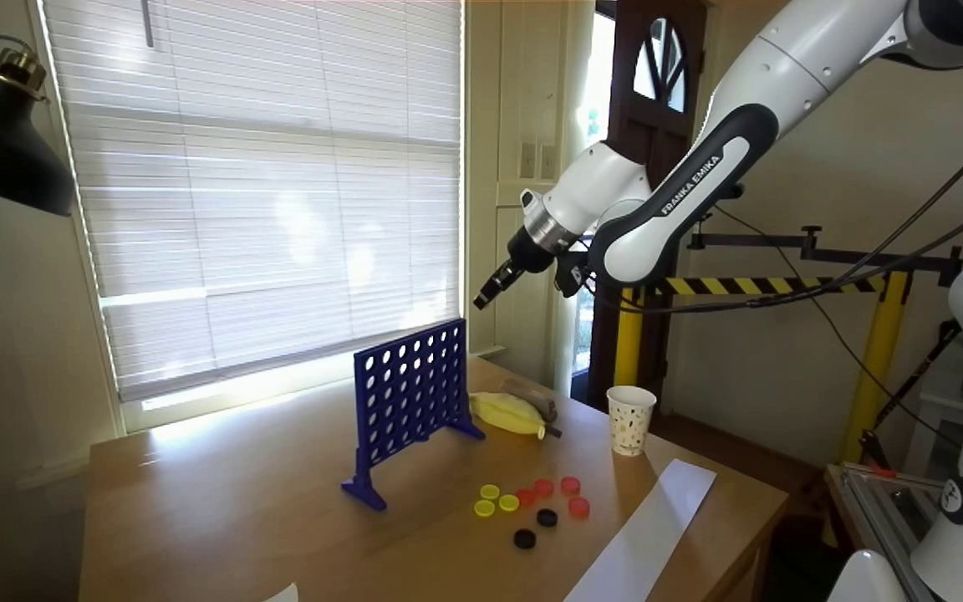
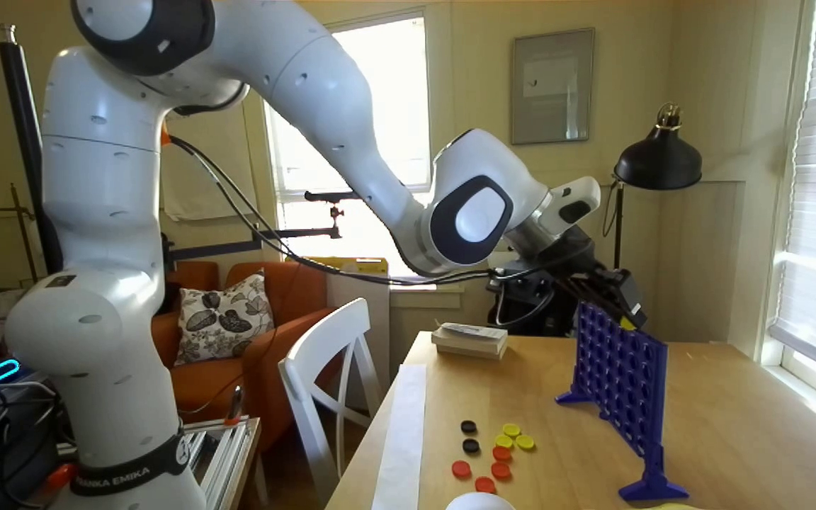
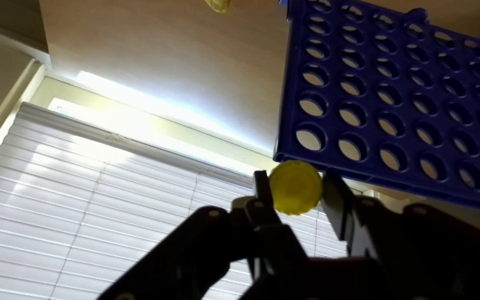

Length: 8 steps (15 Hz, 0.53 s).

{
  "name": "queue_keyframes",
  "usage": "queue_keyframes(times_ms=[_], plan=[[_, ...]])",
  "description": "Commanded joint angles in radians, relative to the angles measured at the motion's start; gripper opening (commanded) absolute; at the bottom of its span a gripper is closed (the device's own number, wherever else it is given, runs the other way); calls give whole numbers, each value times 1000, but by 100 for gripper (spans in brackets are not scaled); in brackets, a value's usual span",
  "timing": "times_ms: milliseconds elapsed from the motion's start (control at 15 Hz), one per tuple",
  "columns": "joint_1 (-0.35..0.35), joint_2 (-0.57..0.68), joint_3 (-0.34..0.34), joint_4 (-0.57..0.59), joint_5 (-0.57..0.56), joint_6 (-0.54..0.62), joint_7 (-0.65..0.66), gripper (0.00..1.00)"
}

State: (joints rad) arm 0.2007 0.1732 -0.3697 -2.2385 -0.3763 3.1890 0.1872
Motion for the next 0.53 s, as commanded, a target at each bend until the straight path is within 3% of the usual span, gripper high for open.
queue_keyframes(times_ms=[0,467], plan=[[10,19,-10,23,-16,22,-5,10],[29,60,-10,58,-11,45,2,10]])
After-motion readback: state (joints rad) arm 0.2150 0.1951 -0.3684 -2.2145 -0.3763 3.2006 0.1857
